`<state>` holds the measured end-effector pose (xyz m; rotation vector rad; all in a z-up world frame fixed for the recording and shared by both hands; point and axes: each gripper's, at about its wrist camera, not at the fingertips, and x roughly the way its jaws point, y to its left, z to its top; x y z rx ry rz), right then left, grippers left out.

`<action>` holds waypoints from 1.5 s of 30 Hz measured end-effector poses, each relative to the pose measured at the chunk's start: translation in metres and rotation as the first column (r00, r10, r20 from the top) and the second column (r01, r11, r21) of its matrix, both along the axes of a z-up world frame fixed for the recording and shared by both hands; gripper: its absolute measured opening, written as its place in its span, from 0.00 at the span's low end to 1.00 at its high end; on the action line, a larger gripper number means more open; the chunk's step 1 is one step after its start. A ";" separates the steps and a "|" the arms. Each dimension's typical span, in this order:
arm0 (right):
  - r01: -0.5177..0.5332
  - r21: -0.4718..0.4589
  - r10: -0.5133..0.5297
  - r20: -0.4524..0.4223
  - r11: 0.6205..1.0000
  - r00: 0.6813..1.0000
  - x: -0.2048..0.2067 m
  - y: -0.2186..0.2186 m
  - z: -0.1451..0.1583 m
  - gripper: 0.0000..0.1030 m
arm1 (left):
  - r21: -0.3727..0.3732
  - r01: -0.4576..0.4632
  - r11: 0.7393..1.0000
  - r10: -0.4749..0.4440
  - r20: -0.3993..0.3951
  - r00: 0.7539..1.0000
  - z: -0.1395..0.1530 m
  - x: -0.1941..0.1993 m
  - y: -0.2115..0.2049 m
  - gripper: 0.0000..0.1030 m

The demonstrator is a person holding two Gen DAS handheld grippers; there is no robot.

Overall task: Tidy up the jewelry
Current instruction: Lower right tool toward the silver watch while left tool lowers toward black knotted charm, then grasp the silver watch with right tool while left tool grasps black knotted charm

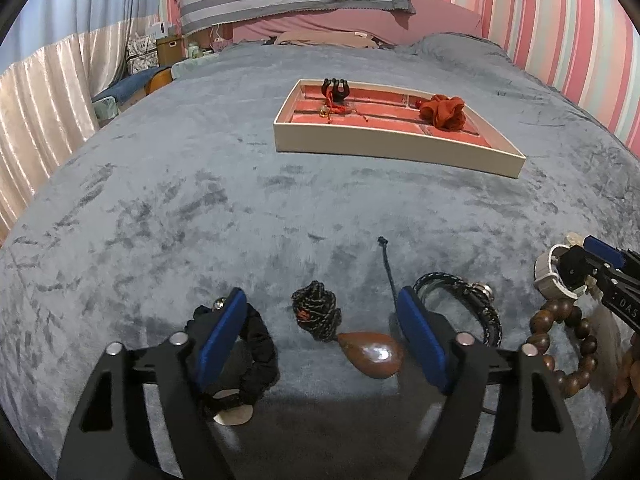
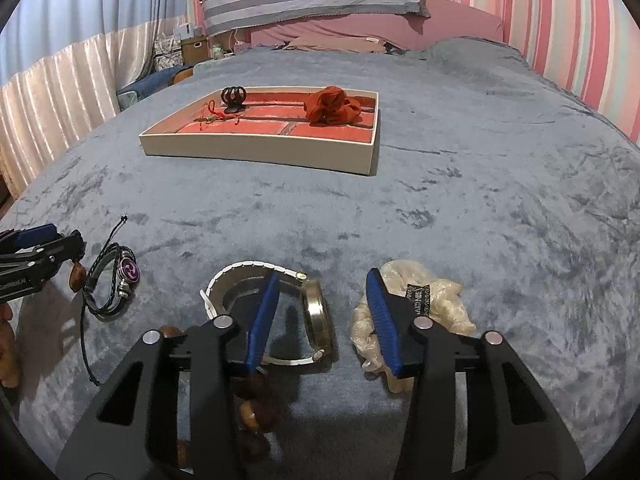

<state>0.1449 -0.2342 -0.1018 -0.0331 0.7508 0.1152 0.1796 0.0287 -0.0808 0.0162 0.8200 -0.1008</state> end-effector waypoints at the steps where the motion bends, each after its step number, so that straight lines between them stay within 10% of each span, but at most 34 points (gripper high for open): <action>1: 0.005 -0.005 -0.005 0.006 1.000 1.000 -0.001 0.000 0.000 0.41 | -0.003 -0.002 1.000 0.002 -0.003 1.000 -0.001 0.001 0.001 0.71; 24: -0.024 0.020 0.025 -0.050 1.000 0.998 0.009 0.002 -0.014 0.29 | -0.027 -0.008 1.000 0.007 -0.043 0.999 -0.011 0.008 0.009 0.59; 45: -0.028 0.013 0.029 -0.124 1.000 0.992 0.017 0.005 -0.026 0.28 | -0.051 0.001 0.999 -0.004 -0.066 0.998 -0.018 0.017 0.010 0.24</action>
